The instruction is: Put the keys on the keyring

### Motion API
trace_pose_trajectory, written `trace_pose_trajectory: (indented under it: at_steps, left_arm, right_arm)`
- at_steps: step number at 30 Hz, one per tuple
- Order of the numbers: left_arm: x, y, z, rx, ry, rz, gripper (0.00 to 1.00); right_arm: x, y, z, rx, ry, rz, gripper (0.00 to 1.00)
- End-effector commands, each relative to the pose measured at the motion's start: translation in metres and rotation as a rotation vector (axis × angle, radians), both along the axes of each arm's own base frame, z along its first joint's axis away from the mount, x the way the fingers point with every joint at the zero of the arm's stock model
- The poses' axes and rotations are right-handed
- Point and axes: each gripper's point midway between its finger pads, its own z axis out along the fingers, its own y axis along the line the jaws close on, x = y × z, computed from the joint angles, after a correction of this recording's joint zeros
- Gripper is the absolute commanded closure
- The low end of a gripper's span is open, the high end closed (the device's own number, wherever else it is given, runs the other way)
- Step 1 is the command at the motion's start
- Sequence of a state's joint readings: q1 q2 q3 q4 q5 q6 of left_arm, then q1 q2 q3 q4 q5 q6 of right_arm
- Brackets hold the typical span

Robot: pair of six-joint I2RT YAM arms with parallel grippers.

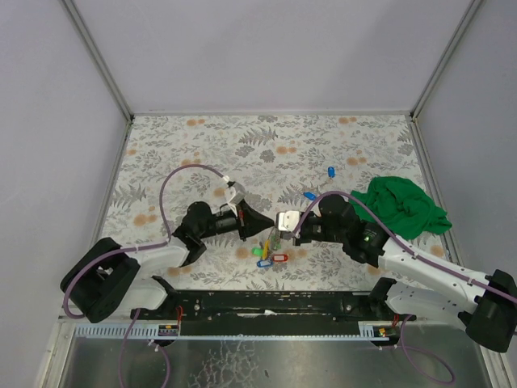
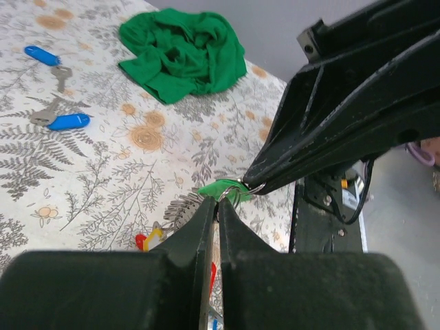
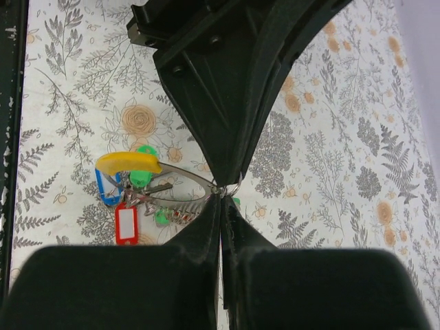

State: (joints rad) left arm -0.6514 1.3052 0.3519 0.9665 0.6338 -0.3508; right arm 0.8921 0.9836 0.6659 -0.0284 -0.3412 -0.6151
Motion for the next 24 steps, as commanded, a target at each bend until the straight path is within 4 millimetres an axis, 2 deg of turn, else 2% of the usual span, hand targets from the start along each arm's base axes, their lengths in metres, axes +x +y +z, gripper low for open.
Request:
trace_pose_trajectory:
  at_steps: [1, 7, 17, 23, 24]
  left_arm:
    - [0.035, 0.022, 0.037, -0.173, -0.013, 0.267, 1.00]
    - [0.040, 0.030, 0.045, -0.267, 0.039, 0.393, 1.00]
    - [0.035, 0.032, 0.057, -0.433, 0.121, 0.472, 1.00]
    - [0.029, 0.029, 0.051, -0.432, 0.136, 0.448, 1.00]
    - [0.028, 0.029, 0.049, -0.421, 0.130, 0.445, 0.98]
  right_arm:
    - [-0.010, 0.008, 0.004, 0.049, 0.038, 0.032, 1.00]
    - [-0.012, 0.016, 0.001, 0.065, 0.045, 0.045, 1.00]
    - [-0.009, 0.031, -0.008, 0.069, 0.047, 0.050, 1.00]
    - [0.004, 0.027, -0.004, 0.054, 0.001, -0.002, 1.00]
    - [0.005, 0.026, -0.001, 0.052, -0.012, -0.007, 1.00]
